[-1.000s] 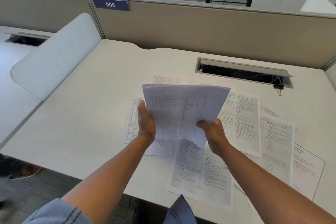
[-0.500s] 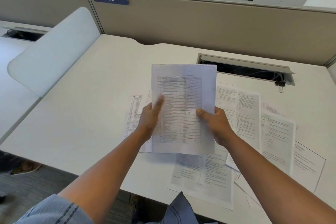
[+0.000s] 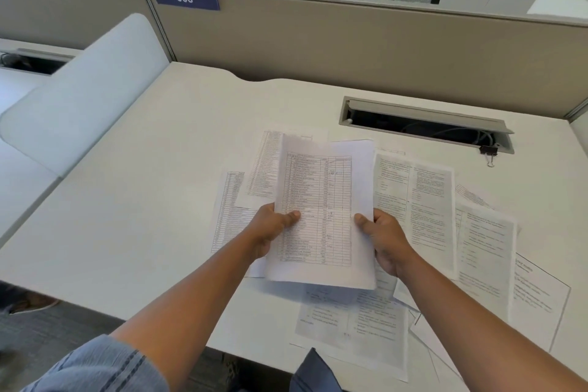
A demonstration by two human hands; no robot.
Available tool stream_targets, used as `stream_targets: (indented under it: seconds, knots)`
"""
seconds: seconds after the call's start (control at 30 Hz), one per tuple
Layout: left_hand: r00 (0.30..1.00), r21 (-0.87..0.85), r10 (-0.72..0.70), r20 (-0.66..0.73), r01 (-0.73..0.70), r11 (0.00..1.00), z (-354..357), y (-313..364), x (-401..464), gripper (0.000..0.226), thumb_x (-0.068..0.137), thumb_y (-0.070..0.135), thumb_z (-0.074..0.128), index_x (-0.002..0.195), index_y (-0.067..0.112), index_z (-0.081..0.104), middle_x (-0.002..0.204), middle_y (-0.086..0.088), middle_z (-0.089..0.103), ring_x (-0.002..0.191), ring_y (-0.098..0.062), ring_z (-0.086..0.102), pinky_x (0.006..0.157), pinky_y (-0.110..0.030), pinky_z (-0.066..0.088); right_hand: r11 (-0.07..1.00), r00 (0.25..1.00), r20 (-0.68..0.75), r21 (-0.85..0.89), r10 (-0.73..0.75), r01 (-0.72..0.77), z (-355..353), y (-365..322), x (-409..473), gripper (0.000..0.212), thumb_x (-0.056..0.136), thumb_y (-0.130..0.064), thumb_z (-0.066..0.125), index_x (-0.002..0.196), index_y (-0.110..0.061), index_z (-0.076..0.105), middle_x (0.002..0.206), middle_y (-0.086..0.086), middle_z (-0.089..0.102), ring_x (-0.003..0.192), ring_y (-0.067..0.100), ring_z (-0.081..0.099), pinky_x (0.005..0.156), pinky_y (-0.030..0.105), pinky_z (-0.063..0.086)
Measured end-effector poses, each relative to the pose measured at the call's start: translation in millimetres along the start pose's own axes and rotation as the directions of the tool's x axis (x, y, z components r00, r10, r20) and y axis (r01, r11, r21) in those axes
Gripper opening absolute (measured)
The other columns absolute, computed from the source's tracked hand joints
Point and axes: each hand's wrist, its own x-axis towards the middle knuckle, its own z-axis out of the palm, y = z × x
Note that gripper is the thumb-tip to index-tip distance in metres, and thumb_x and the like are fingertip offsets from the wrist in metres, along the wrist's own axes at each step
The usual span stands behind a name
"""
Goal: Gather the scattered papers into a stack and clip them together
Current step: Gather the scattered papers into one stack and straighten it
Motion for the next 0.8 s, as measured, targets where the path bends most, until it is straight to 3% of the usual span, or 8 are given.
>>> stream_targets:
  seconds: [0.3,0.47,0.57,0.63,0.7,0.8]
  knots:
    - [0.999,0.039,-0.025,0.034,0.024,0.999,7,9,17,0.043,0.092,0.01,0.074,0.132,0.004,0.059,0.12,-0.012,0.073,0.113,-0.033,0.068,0.105,-0.053,0.052,0.989,0.987,-0.139,0.131,0.081,-0.063,-5,-2,13,0.019,0.104,-0.022,0.057,0.107,-0.012,0.073,0.12,0.011,0.074,0.112,0.031,0.069,0.102,0.052,0.053]
    - [0.998,0.042,-0.045,0.048,0.043,0.998,4,13,24,0.038,0.093,0.008,0.074,0.128,0.005,0.06,0.116,-0.011,0.074,0.112,-0.033,0.068,0.104,-0.053,0.052,0.995,0.987,-0.143,0.082,0.071,-0.06,-3,-4,20,0.021,0.105,-0.02,0.055,0.111,-0.008,0.072,0.111,0.009,0.076,0.101,0.028,0.07,0.091,0.046,0.058]
    - [0.998,0.053,-0.026,0.049,0.023,0.998,3,11,29,0.04,0.092,0.014,0.076,0.129,0.005,0.063,0.116,-0.011,0.075,0.108,-0.031,0.071,0.099,-0.052,0.056,0.999,0.983,-0.185,-0.031,0.013,-0.018,-4,0,27,0.021,0.104,-0.023,0.057,0.095,-0.01,0.07,0.094,0.011,0.069,0.087,0.026,0.062,0.085,0.042,0.055]
    - [0.998,0.068,0.055,-0.03,-0.052,0.996,4,12,31,0.034,0.092,0.025,0.076,0.121,0.008,0.068,0.112,-0.009,0.076,0.1,-0.024,0.072,0.087,-0.043,0.061,0.994,0.973,-0.229,-0.105,-0.032,0.008,-5,2,34,0.022,0.102,-0.03,0.057,0.086,-0.015,0.063,0.085,0.01,0.054,0.081,0.024,0.049,0.077,0.038,0.045]
    - [0.959,0.146,0.166,-0.232,-0.135,0.98,2,13,34,0.036,0.092,0.041,0.074,0.111,0.011,0.069,0.109,-0.007,0.074,0.097,-0.019,0.068,0.079,-0.033,0.057,0.989,0.96,-0.277,-0.145,-0.051,0.01,-6,1,40,0.023,0.103,-0.028,0.054,0.084,-0.016,0.057,0.083,0.007,0.047,0.077,0.021,0.041,0.074,0.034,0.037]
    - [0.808,0.436,0.281,-0.517,-0.034,0.899,-10,15,47,0.05,0.093,0.055,0.064,0.125,0.017,0.064,0.126,-0.005,0.061,0.123,-0.027,0.05,0.098,-0.045,0.049,0.979,0.946,-0.323,-0.201,-0.04,-0.027,-11,4,48,0.025,0.105,-0.026,0.05,0.082,-0.015,0.05,0.078,0.007,0.042,0.071,0.02,0.037,0.066,0.031,0.032]
